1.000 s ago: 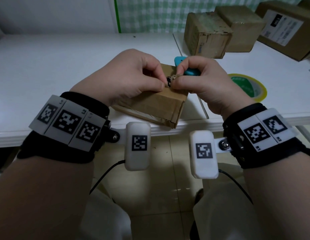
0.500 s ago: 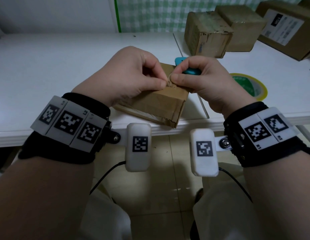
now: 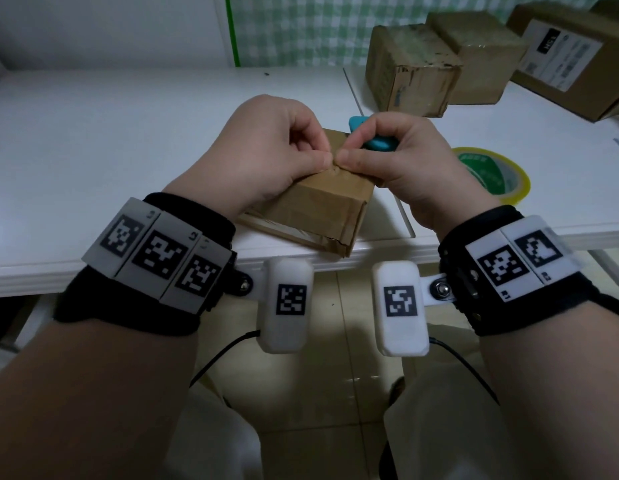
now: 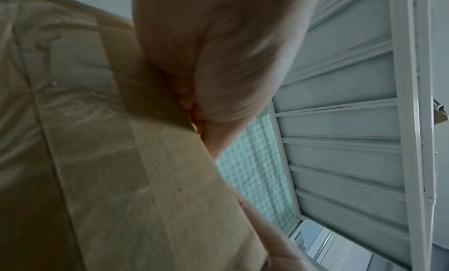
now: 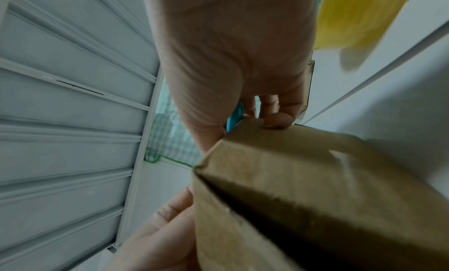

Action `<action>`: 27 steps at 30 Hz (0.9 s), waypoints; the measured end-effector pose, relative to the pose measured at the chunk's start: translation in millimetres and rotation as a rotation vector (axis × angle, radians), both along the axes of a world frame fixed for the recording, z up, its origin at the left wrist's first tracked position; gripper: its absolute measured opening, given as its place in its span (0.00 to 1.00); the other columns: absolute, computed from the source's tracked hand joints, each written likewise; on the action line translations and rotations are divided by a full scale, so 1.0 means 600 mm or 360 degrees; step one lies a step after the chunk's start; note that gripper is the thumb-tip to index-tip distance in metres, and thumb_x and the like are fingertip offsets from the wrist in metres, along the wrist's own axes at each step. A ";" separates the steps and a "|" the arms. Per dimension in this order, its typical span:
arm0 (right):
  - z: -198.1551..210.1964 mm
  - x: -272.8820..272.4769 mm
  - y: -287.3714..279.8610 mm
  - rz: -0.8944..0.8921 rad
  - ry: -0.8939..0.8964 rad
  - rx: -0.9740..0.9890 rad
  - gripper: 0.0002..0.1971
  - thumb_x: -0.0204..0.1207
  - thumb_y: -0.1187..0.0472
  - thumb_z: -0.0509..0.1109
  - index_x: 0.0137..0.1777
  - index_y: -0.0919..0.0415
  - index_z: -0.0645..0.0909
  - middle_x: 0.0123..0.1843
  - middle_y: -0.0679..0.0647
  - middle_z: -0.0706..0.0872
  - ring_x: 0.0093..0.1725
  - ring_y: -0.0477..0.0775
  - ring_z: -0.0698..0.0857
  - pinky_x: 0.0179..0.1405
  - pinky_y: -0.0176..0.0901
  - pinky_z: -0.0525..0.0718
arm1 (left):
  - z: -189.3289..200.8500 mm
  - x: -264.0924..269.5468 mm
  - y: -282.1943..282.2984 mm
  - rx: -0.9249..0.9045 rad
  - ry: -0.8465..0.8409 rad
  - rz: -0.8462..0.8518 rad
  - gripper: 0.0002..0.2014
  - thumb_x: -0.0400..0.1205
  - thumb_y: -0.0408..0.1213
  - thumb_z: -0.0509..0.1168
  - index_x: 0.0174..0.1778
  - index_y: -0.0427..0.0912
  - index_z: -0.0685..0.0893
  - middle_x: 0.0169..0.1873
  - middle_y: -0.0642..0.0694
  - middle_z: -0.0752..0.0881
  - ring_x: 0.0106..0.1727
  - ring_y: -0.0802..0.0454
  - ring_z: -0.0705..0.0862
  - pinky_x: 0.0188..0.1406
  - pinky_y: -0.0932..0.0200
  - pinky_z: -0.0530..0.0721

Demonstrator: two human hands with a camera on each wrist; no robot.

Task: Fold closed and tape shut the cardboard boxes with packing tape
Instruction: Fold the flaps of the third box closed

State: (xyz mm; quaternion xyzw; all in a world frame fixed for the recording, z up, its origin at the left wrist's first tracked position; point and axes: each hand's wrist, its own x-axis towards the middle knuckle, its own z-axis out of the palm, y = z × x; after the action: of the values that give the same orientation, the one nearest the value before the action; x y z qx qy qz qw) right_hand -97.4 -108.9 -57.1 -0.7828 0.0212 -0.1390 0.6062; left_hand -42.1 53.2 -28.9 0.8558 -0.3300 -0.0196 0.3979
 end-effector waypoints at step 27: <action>-0.007 0.008 0.000 -0.0076 -0.0037 0.0165 0.05 0.63 0.64 0.72 0.35 0.52 0.83 0.34 0.46 0.81 0.30 0.39 0.78 0.28 0.28 0.74 | -0.007 0.000 -0.015 -0.0021 -0.0080 0.0061 0.02 0.73 0.43 0.73 0.36 0.52 0.87 0.30 0.53 0.82 0.30 0.60 0.75 0.36 0.61 0.74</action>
State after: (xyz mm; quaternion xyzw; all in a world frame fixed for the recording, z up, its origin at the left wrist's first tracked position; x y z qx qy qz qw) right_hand -92.9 -108.9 -61.3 -0.7480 0.0401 -0.1612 0.6426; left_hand -42.3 44.3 -33.2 0.8595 -0.3235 0.0117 0.3955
